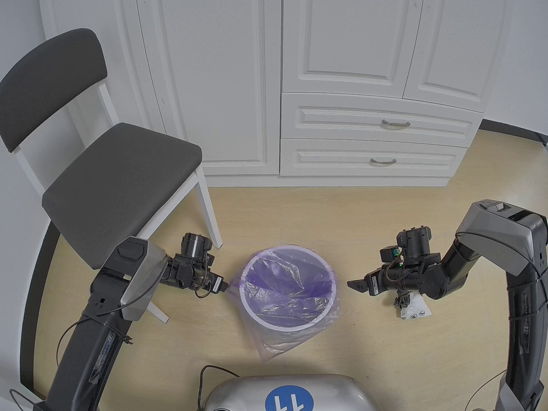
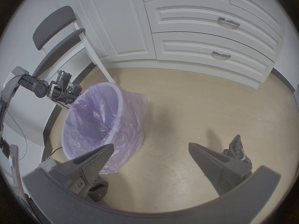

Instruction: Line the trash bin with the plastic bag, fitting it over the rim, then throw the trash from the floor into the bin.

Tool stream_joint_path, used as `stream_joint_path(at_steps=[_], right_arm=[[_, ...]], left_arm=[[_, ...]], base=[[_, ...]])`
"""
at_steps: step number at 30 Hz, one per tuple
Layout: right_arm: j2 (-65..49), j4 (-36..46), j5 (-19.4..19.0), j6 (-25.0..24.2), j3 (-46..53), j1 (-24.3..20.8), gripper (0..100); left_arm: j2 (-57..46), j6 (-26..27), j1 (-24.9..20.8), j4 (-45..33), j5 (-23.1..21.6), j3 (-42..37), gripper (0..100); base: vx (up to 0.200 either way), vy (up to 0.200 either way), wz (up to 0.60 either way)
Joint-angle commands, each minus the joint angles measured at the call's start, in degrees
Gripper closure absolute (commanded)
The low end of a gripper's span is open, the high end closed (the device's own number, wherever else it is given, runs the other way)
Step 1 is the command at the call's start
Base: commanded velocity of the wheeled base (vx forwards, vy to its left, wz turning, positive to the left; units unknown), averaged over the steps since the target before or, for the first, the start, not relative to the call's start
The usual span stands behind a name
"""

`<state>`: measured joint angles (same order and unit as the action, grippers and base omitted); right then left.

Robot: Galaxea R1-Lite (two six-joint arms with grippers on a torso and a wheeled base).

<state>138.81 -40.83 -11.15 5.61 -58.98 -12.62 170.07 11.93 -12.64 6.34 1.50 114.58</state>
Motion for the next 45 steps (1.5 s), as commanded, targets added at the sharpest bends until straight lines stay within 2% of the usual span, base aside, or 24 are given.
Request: stream_joint_path(at_steps=[1,6,9,12,13,16,17,21,22,23,24,26,27,30,31,32,35,38,45], right_arm=[[-0.83,-0.48,-0.1,-0.42,0.27,-1.18,0],[-2.23,-2.33,0.34,-2.36,1.32,-3.91,0],[-2.14,-4.7,1.05,-5.7,1.41,-7.07,0],[-2.23,-6.2,3.6,-8.42,1.41,-9.71,0],[-2.32,-6.9,5.97,-10.0,0.88,-11.55,0],[-2.41,-6.37,7.2,-10.79,-0.35,-13.57,0],[-2.14,-5.49,7.55,-10.79,-1.93,-16.04,100],[-1.97,-1.54,7.81,-10.44,-5.8,-18.76,100],[-1.44,2.86,7.81,-10.44,-9.31,-20.43,100],[-1.44,2.86,7.81,-10.44,-9.31,-20.43,100],[0.4,8.22,7.9,-10.53,-14.85,-21.84,100],[2.6,11.82,7.9,-10.53,-19.33,-22.8,100],[2.78,12.17,7.9,-10.53,-19.68,-22.89,100],[8.05,21.58,9.22,-10.62,-29.18,-23.15,100],[8.05,21.58,9.22,-10.62,-29.18,-23.15,100],[10.69,26.41,10.98,-10.97,-34.1,-23.15,100],[12.27,32.48,10.89,-11.06,-37.97,-22.63,100],[14.47,36.08,10.71,-10.79,-40.51,-22.36,100],[16.84,36.7,10.1,-10.62,-42.62,-21.13,100]], left_arm=[[-3.52,-2.18,-0.28,-0.27,-0.09,0.01,0],[-12.57,-2.62,-0.81,0.16,-0.27,-10.6,0],[-17.32,-2.97,-1.68,0.43,0.26,-17.37,0],[-20.13,-3.06,-1.77,1.04,0.26,-21.15,0],[-21.62,-3.23,-1.86,2.36,0.43,-23.61,0],[-22.94,-3.23,-1.95,4.47,1.05,-26.34,0],[-24.7,-3.67,-2.04,7.11,1.93,-29.5,0],[-26.72,-4.46,-2.04,9.57,2.02,-33.28,0],[-28.22,-4.55,-2.12,10.62,2.02,-36.18,0],[-28.22,-4.55,-2.12,10.62,2.02,-36.18,0],[-30.15,-4.99,-2.39,13.08,1.84,-40.93,0],[-30.85,-6.22,-2.74,16.78,1.93,-44.35,0],[-30.94,-6.31,-2.83,17.04,1.93,-44.62,0],[-31.38,-7.63,-3.18,27.59,2.02,-50.68,0],[-31.38,-7.63,-3.18,27.59,2.02,-50.68,0],[-31.29,-7.63,-3.53,32.16,2.02,-52.62,0],[-31.47,-7.45,-3.62,34.0,2.02,-53.14,0],[-33.14,-8.07,-3.79,34.27,1.84,-54.02,0],[-33.84,-8.07,-3.71,34.88,1.58,-54.46,0]], base=[[0.0,0.0,0.0],[0.0,0.0,0.0],[0.0,0.0,0.0],[0.0,0.0,0.0],[0.0,0.0,0.0],[0.0,0.0,0.0],[0.0,0.0,0.0],[0.0,0.0,0.0],[0.0,0.0,0.0],[0.0,0.0,0.0],[0.0,0.0,0.0],[0.0,0.0,0.0],[0.0,0.0,0.0],[0.0,0.0,0.0],[0.0,0.0,0.0],[0.0,0.0,0.0],[0.0,0.0,0.0],[0.0,0.0,0.0],[0.0,0.0,0.0]])
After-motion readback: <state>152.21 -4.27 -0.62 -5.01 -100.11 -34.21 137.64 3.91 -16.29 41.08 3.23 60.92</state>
